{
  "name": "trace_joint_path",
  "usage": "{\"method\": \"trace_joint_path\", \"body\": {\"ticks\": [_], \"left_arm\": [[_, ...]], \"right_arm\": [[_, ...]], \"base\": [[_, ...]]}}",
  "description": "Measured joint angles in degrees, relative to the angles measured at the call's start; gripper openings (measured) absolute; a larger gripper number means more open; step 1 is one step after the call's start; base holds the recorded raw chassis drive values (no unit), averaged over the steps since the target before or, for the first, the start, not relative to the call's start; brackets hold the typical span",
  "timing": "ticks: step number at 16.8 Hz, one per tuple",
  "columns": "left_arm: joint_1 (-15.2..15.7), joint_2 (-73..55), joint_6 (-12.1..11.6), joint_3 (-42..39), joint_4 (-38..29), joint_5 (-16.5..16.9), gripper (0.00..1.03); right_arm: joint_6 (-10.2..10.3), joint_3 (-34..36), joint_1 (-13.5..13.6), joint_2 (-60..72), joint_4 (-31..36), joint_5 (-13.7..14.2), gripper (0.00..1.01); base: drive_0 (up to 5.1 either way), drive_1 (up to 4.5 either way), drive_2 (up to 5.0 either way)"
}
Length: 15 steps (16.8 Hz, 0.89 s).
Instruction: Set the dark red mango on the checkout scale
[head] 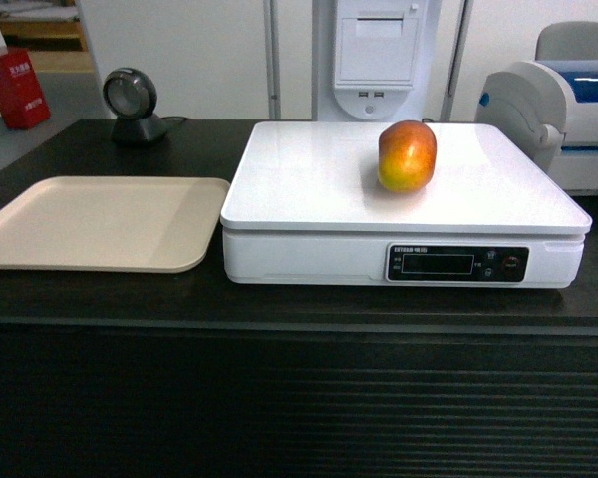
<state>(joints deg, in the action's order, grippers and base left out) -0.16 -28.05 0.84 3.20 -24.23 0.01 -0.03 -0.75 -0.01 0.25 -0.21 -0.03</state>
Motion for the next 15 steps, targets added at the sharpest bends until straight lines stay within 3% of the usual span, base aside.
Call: {"method": "trace_joint_path", "body": {"ticks": [4,5,15], "left_arm": [[0.00,4.79,0.00,-0.92,3.17,0.00,0.02],[0.00,5.29,0.00,-2.58,0.72,-0.02,0.02],[0.00,15.63,0.00,-2.64,11.56,-0.02,0.02]], "right_arm": [[0.00,0.00,0.00,0.00,0.00,0.00,0.98],[0.00,0.00,0.00,0.00,0.00,0.02,0.98],[-0.02,0.00,0.00,0.00,0.00,0.02,0.98]], "base": [[0.0,0.00,0.0],[0.0,0.00,0.0],[0.0,0.00,0.0]]}}
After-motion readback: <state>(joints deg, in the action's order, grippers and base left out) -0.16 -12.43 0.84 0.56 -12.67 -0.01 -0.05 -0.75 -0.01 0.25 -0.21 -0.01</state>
